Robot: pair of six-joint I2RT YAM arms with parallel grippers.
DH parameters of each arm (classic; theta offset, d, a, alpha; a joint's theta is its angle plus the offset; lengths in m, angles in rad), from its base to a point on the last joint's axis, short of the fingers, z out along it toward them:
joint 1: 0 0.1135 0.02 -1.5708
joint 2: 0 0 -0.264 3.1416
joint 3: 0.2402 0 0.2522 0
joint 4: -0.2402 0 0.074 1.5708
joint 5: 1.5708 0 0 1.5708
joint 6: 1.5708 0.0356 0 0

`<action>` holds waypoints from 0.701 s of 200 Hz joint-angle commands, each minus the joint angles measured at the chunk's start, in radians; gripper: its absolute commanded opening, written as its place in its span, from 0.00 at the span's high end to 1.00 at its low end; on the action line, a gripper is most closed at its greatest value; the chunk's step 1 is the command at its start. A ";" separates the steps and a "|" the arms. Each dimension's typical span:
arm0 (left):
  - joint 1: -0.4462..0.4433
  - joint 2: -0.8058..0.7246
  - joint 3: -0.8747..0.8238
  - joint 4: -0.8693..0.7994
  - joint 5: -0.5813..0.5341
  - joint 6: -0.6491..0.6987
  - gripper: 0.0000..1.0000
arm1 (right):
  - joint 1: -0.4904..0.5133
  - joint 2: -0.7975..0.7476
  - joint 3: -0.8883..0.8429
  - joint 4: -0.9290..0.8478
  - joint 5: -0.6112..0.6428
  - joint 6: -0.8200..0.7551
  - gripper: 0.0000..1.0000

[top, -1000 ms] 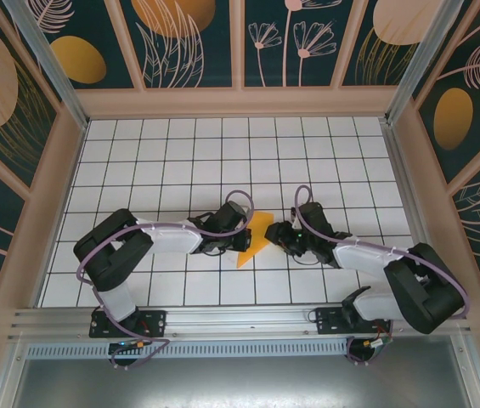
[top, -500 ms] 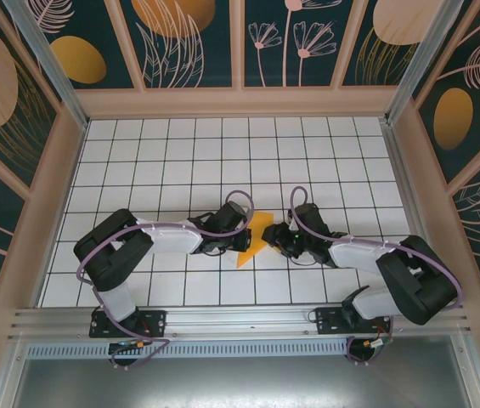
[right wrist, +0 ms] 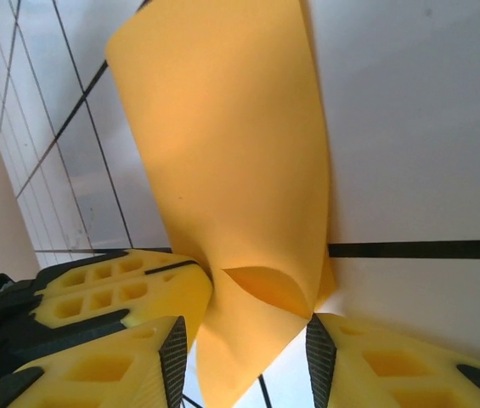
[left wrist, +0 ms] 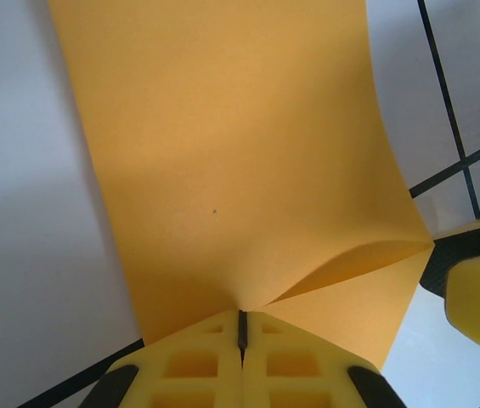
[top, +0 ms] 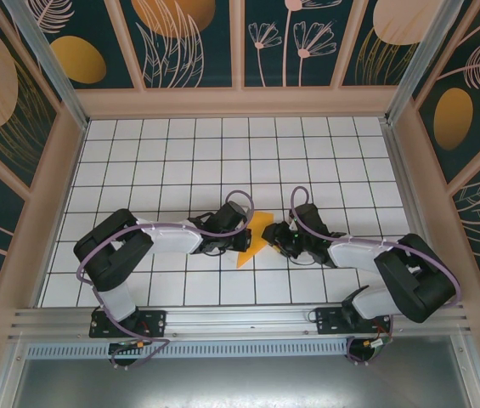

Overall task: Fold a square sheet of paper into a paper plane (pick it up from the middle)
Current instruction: Fourth fold the wing at the center of the table.

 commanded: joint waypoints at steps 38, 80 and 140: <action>0.002 0.008 -0.013 -0.031 -0.024 0.017 0.95 | 0.008 0.043 -0.021 0.102 -0.007 0.045 0.55; 0.004 0.002 -0.015 -0.038 -0.033 0.017 0.95 | 0.008 0.044 -0.029 0.187 -0.068 0.015 0.58; 0.003 -0.111 0.023 -0.057 -0.094 0.003 0.88 | 0.010 0.094 0.018 0.144 -0.126 -0.152 0.65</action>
